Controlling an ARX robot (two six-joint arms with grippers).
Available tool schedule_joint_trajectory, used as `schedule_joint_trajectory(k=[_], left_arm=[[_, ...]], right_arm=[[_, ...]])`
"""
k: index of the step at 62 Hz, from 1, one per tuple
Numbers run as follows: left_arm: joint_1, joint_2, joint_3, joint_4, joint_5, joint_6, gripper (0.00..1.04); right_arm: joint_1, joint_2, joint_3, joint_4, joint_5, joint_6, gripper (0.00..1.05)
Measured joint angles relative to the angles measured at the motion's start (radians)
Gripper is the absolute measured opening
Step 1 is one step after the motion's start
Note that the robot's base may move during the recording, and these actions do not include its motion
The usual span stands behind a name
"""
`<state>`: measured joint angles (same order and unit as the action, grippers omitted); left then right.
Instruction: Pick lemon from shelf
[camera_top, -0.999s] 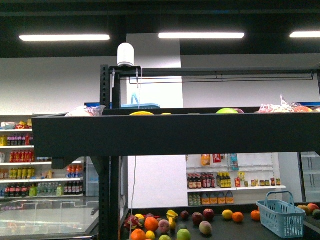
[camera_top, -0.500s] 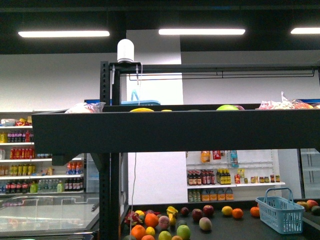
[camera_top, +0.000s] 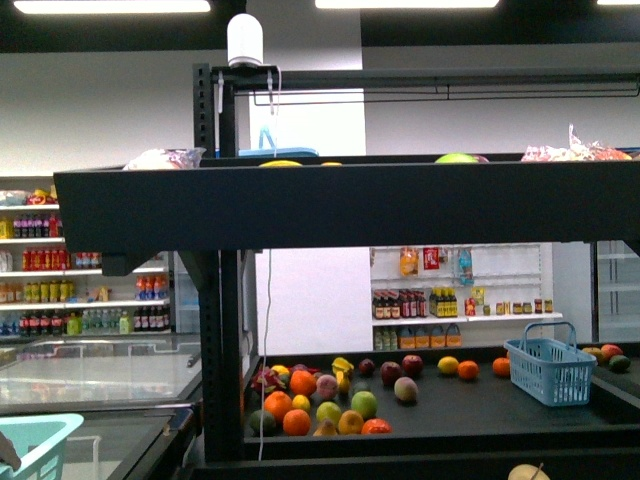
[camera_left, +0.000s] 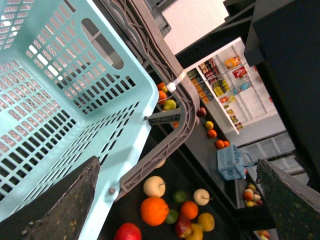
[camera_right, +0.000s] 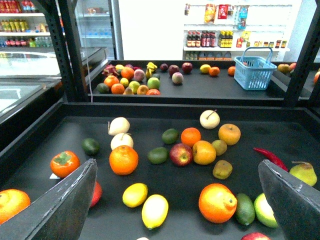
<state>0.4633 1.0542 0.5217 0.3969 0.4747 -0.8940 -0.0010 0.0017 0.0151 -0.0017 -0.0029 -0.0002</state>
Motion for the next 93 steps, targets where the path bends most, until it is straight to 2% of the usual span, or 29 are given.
schedule_joint_trajectory(k=[14,22,47,64,86,93], left_arm=[[-0.013,0.276,0.128,0.219,-0.031,-0.218,0.97],[-0.027,0.389,0.225,0.249,-0.053,-0.285,0.97],[-0.043,0.66,0.504,0.204,-0.115,-0.424,0.97],[-0.06,0.703,0.581,0.186,-0.136,-0.447,0.97],[-0.061,0.718,0.583,0.13,-0.158,-0.448,0.31],[-0.062,0.719,0.581,0.117,-0.157,-0.452,0.15]], right_arm=[[0.0,0.0,0.0,0.0,0.0,0.0,0.97],[0.0,0.0,0.0,0.0,0.0,0.0,0.97],[0.0,0.0,0.0,0.0,0.0,0.0,0.97],[0.0,0.0,0.0,0.0,0.0,0.0,0.97],[0.0,0.0,0.0,0.0,0.0,0.0,0.97],[0.0,0.0,0.0,0.0,0.0,0.0,0.97]])
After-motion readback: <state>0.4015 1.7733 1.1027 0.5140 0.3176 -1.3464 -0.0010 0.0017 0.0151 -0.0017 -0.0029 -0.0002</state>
